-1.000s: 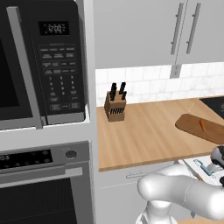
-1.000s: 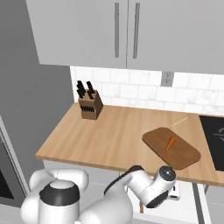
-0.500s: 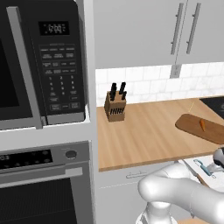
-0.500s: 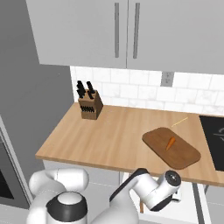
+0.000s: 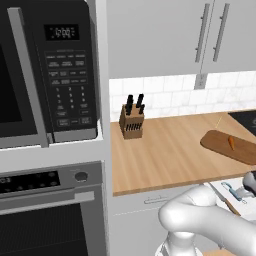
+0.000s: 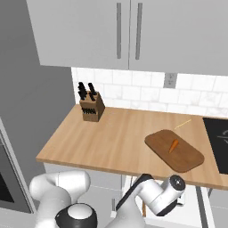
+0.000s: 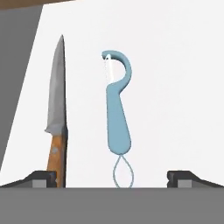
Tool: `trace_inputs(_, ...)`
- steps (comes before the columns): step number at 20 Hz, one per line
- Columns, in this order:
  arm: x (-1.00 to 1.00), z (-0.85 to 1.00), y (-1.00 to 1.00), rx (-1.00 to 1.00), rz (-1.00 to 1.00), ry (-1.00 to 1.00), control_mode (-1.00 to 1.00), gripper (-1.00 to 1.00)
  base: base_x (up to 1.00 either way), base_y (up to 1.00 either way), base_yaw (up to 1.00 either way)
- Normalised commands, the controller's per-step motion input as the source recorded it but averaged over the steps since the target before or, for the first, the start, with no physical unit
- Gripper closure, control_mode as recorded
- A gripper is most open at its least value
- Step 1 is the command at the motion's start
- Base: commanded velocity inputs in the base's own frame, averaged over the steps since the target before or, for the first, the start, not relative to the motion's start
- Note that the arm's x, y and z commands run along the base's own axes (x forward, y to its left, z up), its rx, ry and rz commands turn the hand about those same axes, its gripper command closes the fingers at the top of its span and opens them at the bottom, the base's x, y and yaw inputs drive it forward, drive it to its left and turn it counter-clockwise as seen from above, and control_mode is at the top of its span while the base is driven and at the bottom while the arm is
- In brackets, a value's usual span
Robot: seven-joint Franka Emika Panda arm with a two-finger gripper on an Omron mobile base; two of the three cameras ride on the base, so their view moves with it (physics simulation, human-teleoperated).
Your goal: Place the appropriate cutting tool for cutting the carrot skin on the cutting board.
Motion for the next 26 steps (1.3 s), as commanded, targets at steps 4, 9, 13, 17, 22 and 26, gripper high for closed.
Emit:
trace_inputs(4, 0.19, -0.08, 0.00, 0.00, 0.00, 0.00, -1.00, -1.00, 0.00, 0.00, 0.00)
trace_inputs(9, 0.23, -0.01, 0.00, 0.00, 0.00, 0.00, -1.00, -1.00, 0.00, 0.00, 0.00)
trace_inputs(13, 0.11, -0.19, -0.01, 0.00, 0.00, 0.00, -1.00, -1.00, 0.00, 0.00, 0.00)
trace_inputs(17, 0.01, -0.31, -0.08, 0.02, 0.00, 0.00, -1.00, -1.00, 0.00, 0.00, 0.00)
trace_inputs(22, 0.00, -0.28, -0.10, 0.03, 0.00, 0.00, -1.00, -1.00, 0.00, 0.00, 0.00)
trace_inputs(26, 0.00, -0.08, -0.03, 0.03, 0.00, 0.00, -1.00, -1.00, 0.00, 0.00, 0.00)
